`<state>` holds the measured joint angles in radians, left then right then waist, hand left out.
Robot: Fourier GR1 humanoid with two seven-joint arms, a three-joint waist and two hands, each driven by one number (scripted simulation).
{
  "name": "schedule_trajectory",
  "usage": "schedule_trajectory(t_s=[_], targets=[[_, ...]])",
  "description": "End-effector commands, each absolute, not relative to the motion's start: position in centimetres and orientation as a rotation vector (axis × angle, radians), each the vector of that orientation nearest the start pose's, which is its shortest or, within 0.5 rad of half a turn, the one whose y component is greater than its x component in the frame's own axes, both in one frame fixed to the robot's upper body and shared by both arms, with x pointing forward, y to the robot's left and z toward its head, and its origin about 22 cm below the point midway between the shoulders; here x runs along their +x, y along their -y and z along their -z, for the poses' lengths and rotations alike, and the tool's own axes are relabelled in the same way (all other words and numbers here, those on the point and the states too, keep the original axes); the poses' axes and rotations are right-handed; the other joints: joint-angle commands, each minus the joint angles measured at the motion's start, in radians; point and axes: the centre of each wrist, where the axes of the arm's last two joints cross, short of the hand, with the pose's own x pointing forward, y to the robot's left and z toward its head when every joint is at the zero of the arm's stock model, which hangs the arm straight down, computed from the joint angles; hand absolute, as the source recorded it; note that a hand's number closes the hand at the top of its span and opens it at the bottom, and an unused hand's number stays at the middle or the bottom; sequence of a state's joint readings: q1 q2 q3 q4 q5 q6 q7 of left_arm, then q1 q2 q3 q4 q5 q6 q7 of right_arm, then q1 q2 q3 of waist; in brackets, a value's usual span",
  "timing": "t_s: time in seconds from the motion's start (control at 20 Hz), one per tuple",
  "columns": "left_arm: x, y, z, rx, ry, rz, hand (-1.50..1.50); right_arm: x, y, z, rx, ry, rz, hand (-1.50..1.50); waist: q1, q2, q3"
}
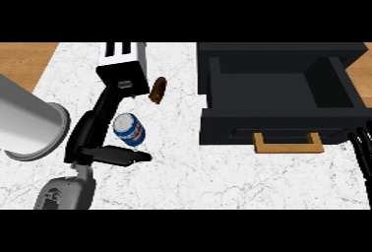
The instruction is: Pick up the can, place it into the drawer and close the drawer
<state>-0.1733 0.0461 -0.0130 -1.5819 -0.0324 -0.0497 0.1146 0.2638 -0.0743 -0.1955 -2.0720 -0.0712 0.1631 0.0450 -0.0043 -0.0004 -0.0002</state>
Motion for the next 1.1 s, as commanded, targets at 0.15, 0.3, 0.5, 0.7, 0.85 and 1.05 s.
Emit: schedule_trajectory(t_s=[0.15, 0.3, 0.5, 0.7, 0.85, 1.05], targets=[[30.0, -23.0, -2.0, -0.006, 1.621, 0.147, -1.5, 15.9, 29.6, -7.3, -0.168, 1.783, -0.006, -1.5, -0.001, 0.0, 0.0], [28.9, -24.2, -0.4, 0.022, 1.617, 0.152, -1.5, 15.2, 30.3, -7.5, -0.185, 1.779, -0.028, -1.5, 0.0, 0.0, 0.0], [28.5, -26.0, 1.5, 0.042, 1.586, 0.141, -1.5, 15.6, 29.0, -8.1, -0.172, 1.788, -0.032, -1.5, 0.0, 0.0, 0.0], [28.0, -25.9, 3.0, 0.046, 1.579, 0.144, -1.5, 16.7, 28.9, -7.4, -0.18, 1.804, -0.005, -1.5, 0.002, 0.0, 0.0], [28.8, -26.6, 4.4, 0.042, 1.581, 0.172, -1.5, 18.1, 30.3, -5.6, -0.168, 1.787, -0.032, -1.5, 0.001, 0.001, 0.0], [27.7, -28.5, 4.4, 0.037, 1.57, 0.161, -1.5, 16.5, 28.9, -7.3, -0.188, 1.78, -0.035, -1.5, 0.001, 0.0, 0.0]])
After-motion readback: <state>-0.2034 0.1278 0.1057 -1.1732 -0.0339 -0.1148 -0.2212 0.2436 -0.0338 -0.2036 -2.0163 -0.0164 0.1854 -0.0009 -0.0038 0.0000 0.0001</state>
